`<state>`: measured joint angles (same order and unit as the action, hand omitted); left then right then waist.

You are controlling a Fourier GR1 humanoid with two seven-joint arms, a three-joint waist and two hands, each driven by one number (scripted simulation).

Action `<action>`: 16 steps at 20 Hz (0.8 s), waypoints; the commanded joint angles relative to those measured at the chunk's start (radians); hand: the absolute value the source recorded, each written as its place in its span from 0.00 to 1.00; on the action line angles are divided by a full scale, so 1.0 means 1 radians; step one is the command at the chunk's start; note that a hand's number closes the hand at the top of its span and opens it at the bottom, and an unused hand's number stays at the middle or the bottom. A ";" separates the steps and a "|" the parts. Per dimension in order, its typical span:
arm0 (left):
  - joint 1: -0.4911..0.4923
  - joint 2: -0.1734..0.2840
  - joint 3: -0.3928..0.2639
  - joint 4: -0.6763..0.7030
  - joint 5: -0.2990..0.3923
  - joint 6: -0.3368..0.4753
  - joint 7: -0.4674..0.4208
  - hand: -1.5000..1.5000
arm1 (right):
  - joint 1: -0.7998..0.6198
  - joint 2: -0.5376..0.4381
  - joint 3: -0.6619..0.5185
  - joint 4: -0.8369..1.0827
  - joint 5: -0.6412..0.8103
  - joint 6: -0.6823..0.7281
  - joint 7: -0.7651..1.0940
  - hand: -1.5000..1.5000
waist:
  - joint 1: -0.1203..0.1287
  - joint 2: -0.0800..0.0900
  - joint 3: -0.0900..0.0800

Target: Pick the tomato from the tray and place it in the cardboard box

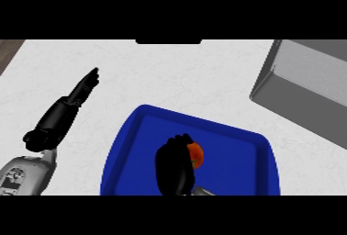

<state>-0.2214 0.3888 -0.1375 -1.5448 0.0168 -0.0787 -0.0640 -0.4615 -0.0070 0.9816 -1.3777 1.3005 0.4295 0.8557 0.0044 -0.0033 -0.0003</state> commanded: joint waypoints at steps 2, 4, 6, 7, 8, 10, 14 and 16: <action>0.003 -0.031 0.027 0.066 -0.035 -0.011 -0.064 0.50 | -0.030 0.007 0.017 0.038 0.071 -0.062 -0.044 1.00 | -0.001 0.004 0.000; 0.047 -0.010 0.012 -0.006 -0.025 -0.014 -0.052 0.50 | -0.033 -0.092 -0.099 -0.015 -0.085 -0.142 -0.268 1.00 | 0.007 0.006 0.001; 0.015 -0.011 0.018 -0.023 -0.020 0.000 -0.003 0.50 | 0.015 -0.181 -0.169 -0.109 -0.225 -0.184 -0.427 1.00 | 0.002 0.008 0.003; -0.003 -0.003 0.028 -0.001 -0.008 -0.017 -0.016 0.50 | 0.004 -0.189 -0.222 -0.105 -0.299 -0.190 -0.505 1.00 | 0.001 0.018 0.004; 0.003 -0.001 0.026 -0.004 -0.004 -0.025 -0.020 0.50 | 0.017 -0.210 -0.257 -0.118 -0.362 -0.198 -0.575 1.00 | 0.002 0.023 0.005; -0.004 0.009 0.039 -0.012 0.002 -0.026 0.007 0.50 | 0.021 -0.292 -0.307 -0.102 -0.432 -0.219 -0.730 1.00 | 0.004 0.015 0.004; -0.029 -0.032 0.013 -0.010 -0.029 -0.001 0.042 0.50 | -0.016 -0.363 -0.426 -0.082 -0.485 -0.304 -0.935 1.00 | -0.003 0.007 0.002; 0.039 -0.034 0.022 0.047 -0.037 -0.020 -0.080 0.50 | -0.046 -0.368 -0.467 -0.099 -0.492 -0.296 -0.970 1.00 | -0.002 0.006 0.000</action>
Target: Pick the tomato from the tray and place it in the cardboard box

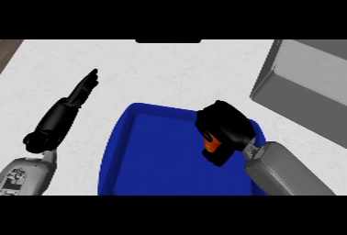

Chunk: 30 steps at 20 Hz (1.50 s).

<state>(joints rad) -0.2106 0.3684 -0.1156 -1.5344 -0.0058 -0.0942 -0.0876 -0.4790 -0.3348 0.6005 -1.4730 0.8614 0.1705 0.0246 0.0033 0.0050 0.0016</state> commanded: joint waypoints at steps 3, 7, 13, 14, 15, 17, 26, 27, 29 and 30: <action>-0.007 0.000 0.019 0.021 -0.003 -0.025 -0.013 0.50 | -0.023 -0.137 -0.136 -0.100 -0.034 -0.047 -0.203 1.00 | -0.009 -0.006 -0.002; -0.006 -0.001 0.035 -0.011 0.003 -0.028 0.036 0.50 | -0.032 -0.153 -0.271 -0.233 -0.133 0.046 -0.152 1.00 | -0.010 -0.009 -0.002; -0.029 -0.021 0.024 0.023 -0.023 -0.014 0.019 0.50 | -0.123 -0.105 -0.532 -0.182 -0.245 0.037 0.064 1.00 | -0.013 -0.006 -0.002; -0.035 -0.049 0.005 0.033 -0.052 0.018 0.022 0.50 | -0.072 -0.102 -0.556 -0.192 -0.267 0.029 0.083 1.00 | -0.023 -0.006 -0.001; -0.037 -0.031 0.024 -0.001 -0.020 -0.008 0.037 0.50 | -0.099 -0.086 -0.579 -0.139 -0.235 -0.013 0.116 1.00 | -0.006 -0.006 -0.001; -0.022 -0.001 0.037 0.013 -0.009 -0.051 0.017 0.50 | -0.219 -0.124 -0.642 -0.081 -0.262 0.049 0.159 1.00 | 0.004 -0.005 -0.002; -0.027 -0.040 0.038 -0.044 -0.033 -0.029 0.054 0.50 | -0.351 -0.256 -0.798 0.366 -0.232 -0.044 -0.044 1.00 | 0.017 0.000 -0.001; -0.029 -0.039 0.038 -0.002 -0.040 -0.040 0.031 0.50 | -0.378 -0.279 -0.755 0.394 -0.182 -0.032 -0.050 1.00 | 0.016 0.001 -0.002; 0.019 -0.055 0.009 -0.014 -0.051 -0.042 -0.004 0.50 | -0.374 -0.312 -0.753 0.525 -0.153 -0.051 -0.131 1.00 | 0.029 0.005 -0.001; -0.058 -0.056 0.023 0.029 -0.054 -0.040 0.017 0.50 | -0.428 -0.343 -0.746 0.573 -0.153 0.003 -0.137 1.00 | 0.024 0.007 -0.001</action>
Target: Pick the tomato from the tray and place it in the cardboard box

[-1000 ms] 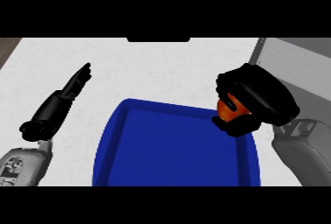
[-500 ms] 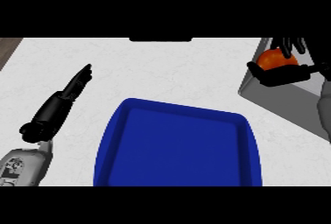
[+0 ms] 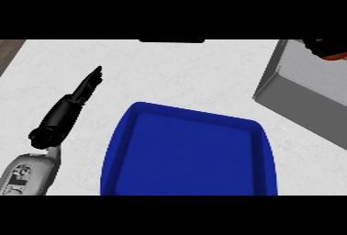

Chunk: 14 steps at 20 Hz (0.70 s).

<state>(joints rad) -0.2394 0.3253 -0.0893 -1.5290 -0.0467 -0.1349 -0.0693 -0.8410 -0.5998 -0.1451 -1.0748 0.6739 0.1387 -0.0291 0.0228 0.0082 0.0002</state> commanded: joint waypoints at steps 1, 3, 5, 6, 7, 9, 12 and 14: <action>-0.035 0.000 0.009 0.039 -0.009 -0.011 -0.030 0.50 | -0.078 -0.102 -0.005 0.239 0.041 0.045 -0.112 1.00 | 0.011 0.008 0.000; 0.004 0.016 0.020 0.014 0.000 -0.019 -0.027 0.50 | -0.068 -0.087 0.054 0.273 0.071 0.130 -0.062 1.00 | 0.018 0.005 -0.001; -0.030 -0.015 0.001 0.037 -0.020 0.002 -0.015 0.50 | -0.070 -0.135 0.055 0.366 0.074 0.184 -0.136 1.00 | 0.013 0.010 0.000; -0.006 0.011 0.006 -0.019 -0.003 -0.027 -0.013 0.50 | -0.092 -0.149 0.047 0.423 0.077 0.186 -0.168 1.00 | 0.027 0.007 0.001; -0.030 -0.022 0.000 0.057 -0.020 -0.005 -0.042 0.50 | -0.097 -0.148 0.056 0.470 0.097 0.163 -0.208 1.00 | 0.021 0.014 0.001; -0.021 -0.012 0.011 0.025 0.001 -0.025 -0.007 0.50 | -0.122 -0.145 0.079 0.531 0.123 0.185 -0.236 1.00 | 0.023 0.008 0.001; -0.049 -0.009 0.022 0.061 -0.015 -0.018 -0.041 0.50 | -0.152 -0.215 0.124 0.614 0.186 0.237 -0.294 1.00 | 0.028 0.014 0.001; -0.033 -0.038 -0.010 0.039 -0.038 0.003 -0.032 0.50 | -0.128 -0.178 0.144 0.670 0.214 0.206 -0.303 1.00 | 0.028 0.012 0.002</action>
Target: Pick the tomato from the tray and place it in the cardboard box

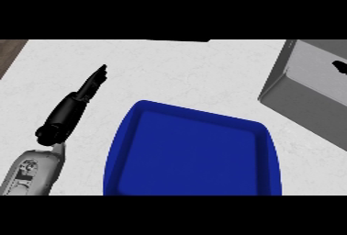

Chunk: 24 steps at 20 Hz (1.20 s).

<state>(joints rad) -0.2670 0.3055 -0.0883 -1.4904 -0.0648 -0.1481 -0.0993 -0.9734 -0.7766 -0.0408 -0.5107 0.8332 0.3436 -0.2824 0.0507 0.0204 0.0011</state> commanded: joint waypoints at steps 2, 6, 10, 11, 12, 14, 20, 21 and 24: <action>-0.040 0.005 0.016 -0.008 0.021 -0.021 0.049 0.50 | -0.042 -0.070 0.038 0.152 0.042 0.118 -0.164 0.00 | 0.010 0.004 0.002; -0.007 -0.001 0.009 -0.043 0.017 -0.021 0.047 0.50 | -0.055 -0.066 0.021 0.188 0.022 0.126 -0.336 0.00 | 0.003 -0.002 0.002; 0.017 -0.003 0.006 -0.032 0.008 -0.019 0.019 0.50 | -0.077 -0.007 -0.151 0.217 -0.144 0.065 -0.380 0.00 | 0.001 -0.003 0.004; -0.003 0.005 0.021 -0.027 0.016 -0.020 0.035 0.50 | -0.095 -0.014 -0.210 0.235 -0.202 0.088 -0.385 0.00 | -0.003 -0.002 0.005; 0.000 0.009 0.026 -0.025 0.015 -0.017 0.029 0.50 | -0.095 0.002 -0.296 0.274 -0.289 0.121 -0.374 0.00 | -0.011 -0.005 0.007; -0.034 0.011 0.033 -0.027 0.025 -0.023 0.053 0.50 | -0.127 0.010 -0.392 0.335 -0.383 0.169 -0.320 0.00 | -0.015 -0.004 0.006; -0.018 -0.005 0.015 -0.038 0.002 -0.011 0.042 0.50 | -0.155 -0.123 -0.557 0.457 -0.533 0.216 -0.138 0.00 | -0.001 0.005 0.004; 0.023 -0.019 -0.010 -0.057 -0.015 -0.003 0.018 0.50 | -0.157 -0.072 -0.575 0.469 -0.550 0.137 -0.106 0.00 | 0.018 0.007 0.003; 0.012 -0.001 0.017 -0.049 0.014 -0.026 0.028 0.50 | -0.092 -0.169 -0.605 0.451 -0.581 0.179 -0.149 0.00 | 0.015 0.014 0.006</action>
